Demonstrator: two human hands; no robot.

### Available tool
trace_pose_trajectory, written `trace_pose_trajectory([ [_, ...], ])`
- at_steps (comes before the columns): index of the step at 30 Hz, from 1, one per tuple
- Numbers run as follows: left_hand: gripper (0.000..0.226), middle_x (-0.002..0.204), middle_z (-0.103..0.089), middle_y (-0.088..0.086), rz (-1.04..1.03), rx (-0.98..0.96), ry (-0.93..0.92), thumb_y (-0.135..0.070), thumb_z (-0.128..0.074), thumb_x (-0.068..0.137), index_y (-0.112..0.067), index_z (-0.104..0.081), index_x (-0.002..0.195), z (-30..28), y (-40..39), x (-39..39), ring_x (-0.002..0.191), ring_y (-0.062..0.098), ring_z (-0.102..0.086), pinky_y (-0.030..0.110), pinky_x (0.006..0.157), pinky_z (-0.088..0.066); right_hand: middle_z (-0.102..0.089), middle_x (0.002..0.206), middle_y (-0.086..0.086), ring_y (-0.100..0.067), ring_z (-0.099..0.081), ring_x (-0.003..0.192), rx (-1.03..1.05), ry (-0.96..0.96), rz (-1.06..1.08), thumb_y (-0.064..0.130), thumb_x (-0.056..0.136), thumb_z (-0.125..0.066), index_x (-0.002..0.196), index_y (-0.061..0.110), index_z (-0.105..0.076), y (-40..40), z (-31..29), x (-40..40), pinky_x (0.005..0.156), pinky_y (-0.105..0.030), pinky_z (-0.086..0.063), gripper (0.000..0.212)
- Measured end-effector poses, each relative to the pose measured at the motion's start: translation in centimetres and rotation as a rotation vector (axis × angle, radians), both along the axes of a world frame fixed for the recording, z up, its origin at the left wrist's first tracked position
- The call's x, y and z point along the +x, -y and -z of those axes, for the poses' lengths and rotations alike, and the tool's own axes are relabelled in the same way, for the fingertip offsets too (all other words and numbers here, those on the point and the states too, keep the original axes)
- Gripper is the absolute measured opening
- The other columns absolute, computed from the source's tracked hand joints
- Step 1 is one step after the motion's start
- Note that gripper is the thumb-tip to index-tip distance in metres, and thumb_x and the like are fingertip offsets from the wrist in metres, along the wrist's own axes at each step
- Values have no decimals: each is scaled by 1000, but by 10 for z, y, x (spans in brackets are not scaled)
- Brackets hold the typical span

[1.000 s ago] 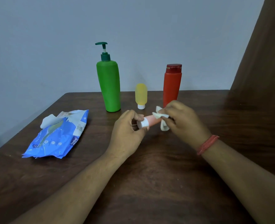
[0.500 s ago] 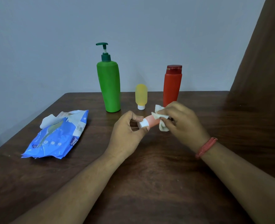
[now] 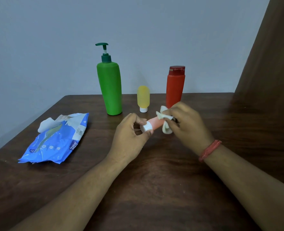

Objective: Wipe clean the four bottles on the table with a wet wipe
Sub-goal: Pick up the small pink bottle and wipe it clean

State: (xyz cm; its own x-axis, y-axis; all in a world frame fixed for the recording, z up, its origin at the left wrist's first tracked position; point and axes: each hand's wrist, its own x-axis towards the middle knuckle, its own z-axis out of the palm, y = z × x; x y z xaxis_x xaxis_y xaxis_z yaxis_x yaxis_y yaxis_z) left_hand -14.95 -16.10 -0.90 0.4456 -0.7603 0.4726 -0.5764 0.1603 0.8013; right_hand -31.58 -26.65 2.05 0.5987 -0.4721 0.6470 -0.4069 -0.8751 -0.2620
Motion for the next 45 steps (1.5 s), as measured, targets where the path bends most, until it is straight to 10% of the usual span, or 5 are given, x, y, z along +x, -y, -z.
trace_pose_trajectory([
  [45,36,107,-66,-10,5,-24,32,-7,-83,80,-30,-55,84,-7,-6,-5,100,6,-65,6,74,-51,-62,103,-2,-6,-49,90,-5,60,97,8,90,-69,110,10,-72,7,-4,-8,82,-13,-41,20],
])
